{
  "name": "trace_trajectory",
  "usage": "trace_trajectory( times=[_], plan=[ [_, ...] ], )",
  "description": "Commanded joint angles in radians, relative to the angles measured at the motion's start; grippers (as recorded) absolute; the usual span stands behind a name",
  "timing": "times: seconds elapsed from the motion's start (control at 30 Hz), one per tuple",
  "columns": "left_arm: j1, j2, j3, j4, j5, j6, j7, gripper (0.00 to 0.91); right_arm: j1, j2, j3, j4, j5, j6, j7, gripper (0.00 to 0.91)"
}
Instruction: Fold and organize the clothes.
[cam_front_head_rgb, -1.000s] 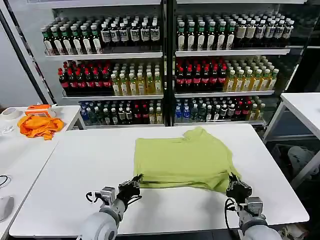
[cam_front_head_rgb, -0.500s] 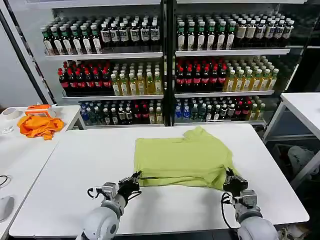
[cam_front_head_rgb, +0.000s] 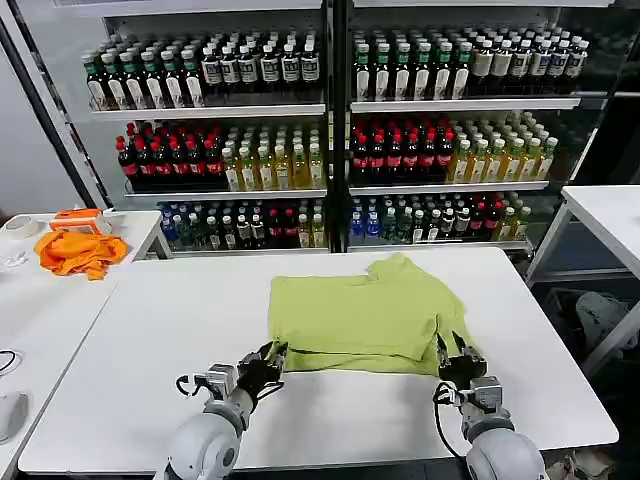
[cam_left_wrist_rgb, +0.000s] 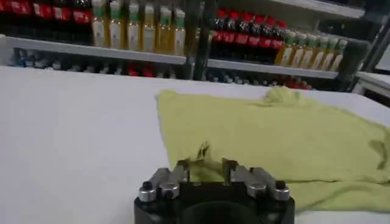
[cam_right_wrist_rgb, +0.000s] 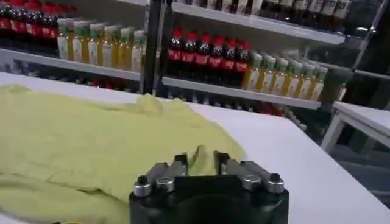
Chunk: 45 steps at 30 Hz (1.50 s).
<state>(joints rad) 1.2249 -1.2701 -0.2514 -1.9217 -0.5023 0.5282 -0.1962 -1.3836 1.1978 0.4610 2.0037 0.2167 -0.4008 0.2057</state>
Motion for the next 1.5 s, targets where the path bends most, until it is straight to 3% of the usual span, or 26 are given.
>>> trace_trajectory(
  times=[0.03, 0.2, 0.23, 0.27, 0.3, 0.33, 0.37, 0.43, 0.47, 0.5, 0.57, 1.5],
  plan=[
    [0.085, 0.002, -0.022, -0.061, 0.004, -0.001, 0.001, 0.907, -0.079, 0.011, 0.054, 0.049, 0.0, 0.006, -0.002, 0.907],
    [0.066, 0.005, -0.017, -0.041, 0.006, -0.001, 0.0, 0.887, -0.141, 0.009, 0.101, 0.06, 0.036, -0.009, 0.009, 0.907],
    [0.057, 0.005, -0.013, -0.031, 0.007, -0.002, -0.001, 0.715, -0.148, 0.009, 0.107, 0.056, 0.044, -0.018, 0.012, 0.907],
    [0.054, 0.005, -0.011, -0.026, 0.008, -0.002, -0.001, 0.645, -0.151, 0.009, 0.111, 0.052, 0.05, -0.027, 0.015, 0.907],
    [0.049, 0.005, -0.007, -0.02, 0.009, -0.004, -0.001, 0.464, -0.154, 0.01, 0.113, 0.046, 0.058, -0.037, 0.018, 0.907],
    [0.046, 0.004, 0.0, -0.012, 0.011, -0.006, 0.0, 0.363, -0.155, 0.01, 0.116, 0.04, 0.069, -0.048, 0.019, 0.907],
    [0.042, 0.003, 0.004, -0.005, 0.012, -0.008, 0.0, 0.131, -0.154, 0.01, 0.116, 0.036, 0.075, -0.054, 0.019, 0.907],
    [0.036, 0.0, 0.011, 0.007, 0.015, -0.016, 0.0, 0.04, -0.15, 0.011, 0.116, 0.032, 0.088, -0.069, 0.019, 0.887],
    [0.032, -0.001, 0.014, 0.013, 0.018, -0.021, 0.0, 0.03, -0.147, 0.01, 0.114, 0.031, 0.099, -0.073, 0.02, 0.625],
    [0.031, -0.002, 0.014, 0.014, 0.019, -0.023, 0.0, 0.02, -0.143, 0.011, 0.113, 0.029, 0.108, -0.081, 0.02, 0.302],
    [0.026, -0.005, 0.017, 0.027, 0.019, -0.026, -0.001, 0.02, -0.126, 0.011, 0.105, 0.016, 0.119, -0.088, 0.023, 0.01],
    [0.028, 0.002, 0.02, 0.035, -0.079, 0.02, 0.013, 0.02, -0.073, -0.01, 0.086, -0.026, 0.155, -0.068, 0.022, 0.0]
  ],
)
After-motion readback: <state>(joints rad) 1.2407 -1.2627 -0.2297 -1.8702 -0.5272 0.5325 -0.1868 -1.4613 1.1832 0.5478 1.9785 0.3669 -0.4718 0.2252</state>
